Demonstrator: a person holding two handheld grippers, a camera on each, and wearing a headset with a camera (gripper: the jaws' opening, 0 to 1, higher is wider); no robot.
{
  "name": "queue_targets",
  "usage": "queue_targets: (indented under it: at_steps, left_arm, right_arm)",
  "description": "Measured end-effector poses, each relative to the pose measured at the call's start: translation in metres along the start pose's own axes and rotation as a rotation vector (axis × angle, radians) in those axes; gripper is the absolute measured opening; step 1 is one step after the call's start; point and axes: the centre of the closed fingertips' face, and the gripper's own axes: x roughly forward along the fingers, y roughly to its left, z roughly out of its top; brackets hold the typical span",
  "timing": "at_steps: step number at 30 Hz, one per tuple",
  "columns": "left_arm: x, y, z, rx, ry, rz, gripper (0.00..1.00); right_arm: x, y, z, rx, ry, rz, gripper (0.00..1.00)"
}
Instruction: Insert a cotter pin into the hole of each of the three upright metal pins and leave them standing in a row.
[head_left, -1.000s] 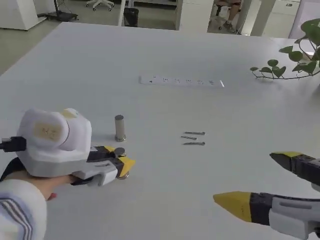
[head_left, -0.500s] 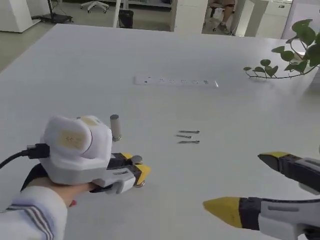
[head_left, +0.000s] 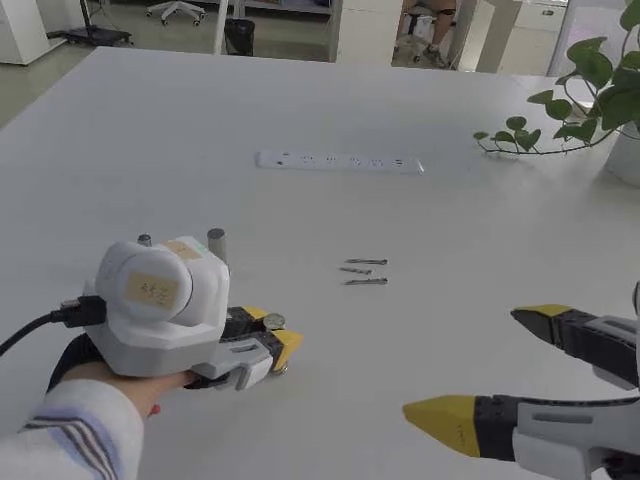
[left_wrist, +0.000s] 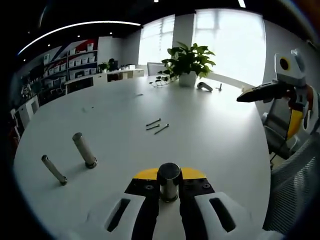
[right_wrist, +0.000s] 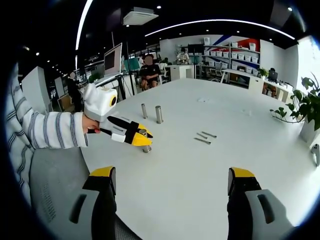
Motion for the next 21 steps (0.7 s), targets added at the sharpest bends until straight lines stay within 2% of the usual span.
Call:
queue_targets:
  at_steps: [2,9,14,21]
  left_arm:
    - [0.0002,0.0014,0.0008,-0.023,-0.009,0.015,0.10]
    - [0.0013,0.0038,0.0041,0.012,-0.024,0.045,0.10]
    - [0.0036,0.0030,0.0016,0.020,-0.018,0.051,0.10]
    - [0.0039,0.0028,0.0047,0.022,-0.035,0.061,0.10]
  right_arm:
    - [-0.0004,0.0001,-0.0008,0.000,0.002,0.000,0.91]
    - [-0.0023,-0.0008,-0.0015,-0.005,0.007,-0.001,0.91]
    - [-0.0032,-0.0018,-0.0009,-0.005,0.005,-0.003,0.91]
    - [-0.0032,-0.0005,-0.0030,-0.009,0.012,0.001,0.91]
